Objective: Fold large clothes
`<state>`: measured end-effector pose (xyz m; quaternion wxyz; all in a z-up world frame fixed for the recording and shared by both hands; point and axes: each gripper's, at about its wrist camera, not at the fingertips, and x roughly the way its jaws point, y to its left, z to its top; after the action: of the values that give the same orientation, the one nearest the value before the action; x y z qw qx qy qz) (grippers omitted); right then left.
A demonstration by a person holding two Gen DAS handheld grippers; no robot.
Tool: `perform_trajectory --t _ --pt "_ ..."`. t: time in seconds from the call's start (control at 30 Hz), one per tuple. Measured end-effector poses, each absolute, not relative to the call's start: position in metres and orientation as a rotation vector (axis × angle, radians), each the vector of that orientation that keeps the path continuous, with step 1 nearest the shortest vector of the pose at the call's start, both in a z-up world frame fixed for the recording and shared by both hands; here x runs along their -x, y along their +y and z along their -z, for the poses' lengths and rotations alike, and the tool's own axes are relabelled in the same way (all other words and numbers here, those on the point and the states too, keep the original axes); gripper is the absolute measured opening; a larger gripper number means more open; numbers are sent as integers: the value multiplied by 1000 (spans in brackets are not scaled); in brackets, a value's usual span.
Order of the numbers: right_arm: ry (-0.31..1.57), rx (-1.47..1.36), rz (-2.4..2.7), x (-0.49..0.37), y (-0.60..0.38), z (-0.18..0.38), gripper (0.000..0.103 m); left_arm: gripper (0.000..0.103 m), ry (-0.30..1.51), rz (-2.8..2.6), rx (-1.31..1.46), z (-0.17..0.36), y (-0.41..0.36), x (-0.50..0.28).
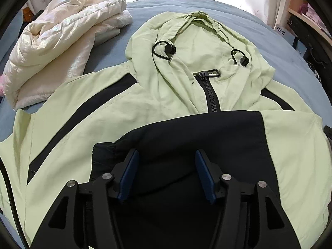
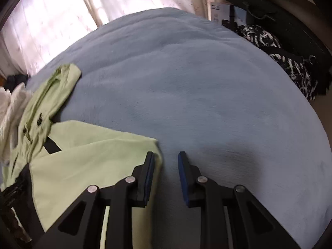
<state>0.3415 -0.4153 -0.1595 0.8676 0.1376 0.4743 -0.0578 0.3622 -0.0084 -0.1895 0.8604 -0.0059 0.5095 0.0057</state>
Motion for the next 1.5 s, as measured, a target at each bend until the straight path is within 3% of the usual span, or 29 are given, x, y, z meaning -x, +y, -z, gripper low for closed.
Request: perform_trajectory --t 0.3,1.07,1.4,1.5 --pt "989 -331 13 -304 -397 130 25 55 1103 -4 11 173 -9 -341" --pt "1023 -197 -214 -151 -263 41 25 59 917 152 -29 45 15 -155" --pt "1015 -176 -334 -88 -205 24 26 62 907 172 0 34 52 -89" --pt "1023 -192 -356 -73 -191 24 32 62 910 169 7 34 64 -70"
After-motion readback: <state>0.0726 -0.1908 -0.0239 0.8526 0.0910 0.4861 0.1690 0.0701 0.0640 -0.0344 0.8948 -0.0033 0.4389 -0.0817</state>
